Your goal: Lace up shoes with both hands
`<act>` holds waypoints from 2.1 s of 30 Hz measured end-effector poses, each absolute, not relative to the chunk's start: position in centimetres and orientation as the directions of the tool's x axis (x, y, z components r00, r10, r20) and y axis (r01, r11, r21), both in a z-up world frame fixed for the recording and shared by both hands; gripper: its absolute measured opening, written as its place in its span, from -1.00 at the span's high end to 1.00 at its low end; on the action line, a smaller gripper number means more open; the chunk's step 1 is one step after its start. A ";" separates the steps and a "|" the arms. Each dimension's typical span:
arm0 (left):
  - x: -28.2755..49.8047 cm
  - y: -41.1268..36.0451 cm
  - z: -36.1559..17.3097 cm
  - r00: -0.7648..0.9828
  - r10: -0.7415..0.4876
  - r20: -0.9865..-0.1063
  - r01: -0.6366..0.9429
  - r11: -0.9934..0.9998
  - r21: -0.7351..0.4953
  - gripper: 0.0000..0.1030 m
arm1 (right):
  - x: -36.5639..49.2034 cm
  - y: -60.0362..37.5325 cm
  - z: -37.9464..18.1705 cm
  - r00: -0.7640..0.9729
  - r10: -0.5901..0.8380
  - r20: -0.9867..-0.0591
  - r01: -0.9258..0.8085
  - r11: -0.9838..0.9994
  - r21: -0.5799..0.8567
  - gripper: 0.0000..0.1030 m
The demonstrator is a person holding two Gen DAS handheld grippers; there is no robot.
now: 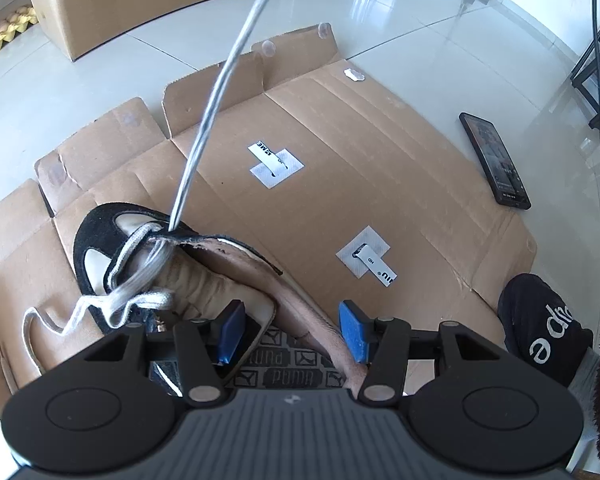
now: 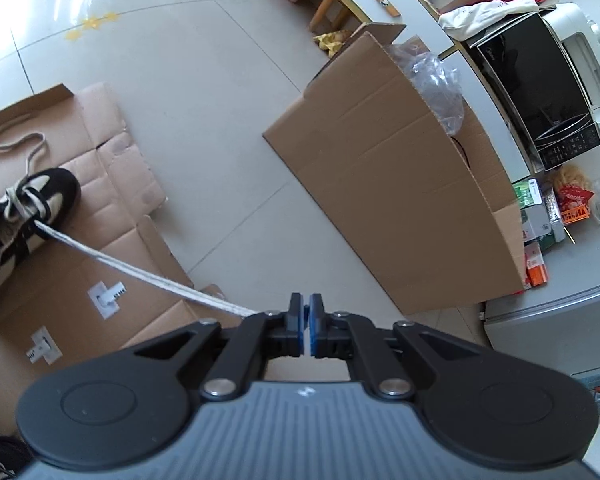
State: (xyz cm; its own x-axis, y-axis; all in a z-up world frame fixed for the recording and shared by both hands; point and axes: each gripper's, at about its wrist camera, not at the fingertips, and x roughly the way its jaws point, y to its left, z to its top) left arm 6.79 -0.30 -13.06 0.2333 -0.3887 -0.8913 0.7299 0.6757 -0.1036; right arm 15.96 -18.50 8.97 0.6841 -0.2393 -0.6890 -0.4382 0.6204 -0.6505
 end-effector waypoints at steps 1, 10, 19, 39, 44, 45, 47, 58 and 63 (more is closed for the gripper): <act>6.8 -0.2 -13.0 0.234 -0.389 -0.891 0.728 0.678 -0.104 -0.04 | 15.8 -18.6 9.2 0.690 -0.249 -0.680 -0.435 0.609 -0.664 0.97; 6.7 0.6 -12.6 0.238 -0.397 -0.887 0.709 0.695 -0.121 -0.04 | 15.8 -20.9 11.6 0.716 -0.344 -0.608 -0.354 0.572 -0.740 0.97; 6.7 1.1 -12.5 0.230 -0.410 -0.883 0.696 0.703 -0.146 -0.04 | 16.3 -24.7 14.1 0.722 -0.463 -0.514 -0.224 0.547 -0.807 0.97; 6.7 3.4 -9.3 0.253 -0.448 -0.858 0.650 0.735 -0.192 -0.04 | 15.0 -18.7 1.0 0.549 -0.173 -0.818 -0.511 0.706 -0.491 0.96; 7.2 4.5 -8.5 0.297 -0.401 -0.867 0.612 0.777 -0.150 -0.05 | 13.8 -16.5 -3.7 0.492 -0.075 -0.867 -0.528 0.766 -0.366 0.93; 7.2 4.7 -8.6 0.298 -0.398 -0.868 0.607 0.781 -0.149 -0.05 | 13.8 -16.2 -4.4 0.485 -0.056 -0.873 -0.526 0.779 -0.342 0.89; 7.4 5.0 -8.7 0.302 -0.388 -0.871 0.595 0.791 -0.146 -0.05 | 13.8 -15.6 -5.7 0.471 -0.019 -0.882 -0.520 0.802 -0.295 0.88; 8.5 5.8 -12.5 0.291 -0.232 -0.928 0.485 0.872 -0.066 0.13 | 13.4 -10.8 -9.5 0.339 0.316 -0.886 -0.468 0.874 0.133 0.31; 8.6 5.5 -13.5 0.299 -0.215 -0.930 0.462 0.885 -0.056 0.24 | 14.0 -8.3 -10.2 0.321 0.361 -0.875 -0.466 0.865 0.186 0.30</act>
State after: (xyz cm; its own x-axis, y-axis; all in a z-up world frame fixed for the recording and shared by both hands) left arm 8.60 5.49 -13.52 0.2988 -0.2150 -0.9298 0.4619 0.8851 -0.0563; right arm 14.05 -8.35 -10.23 0.3215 0.3614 -0.8752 -0.4655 0.8652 0.1863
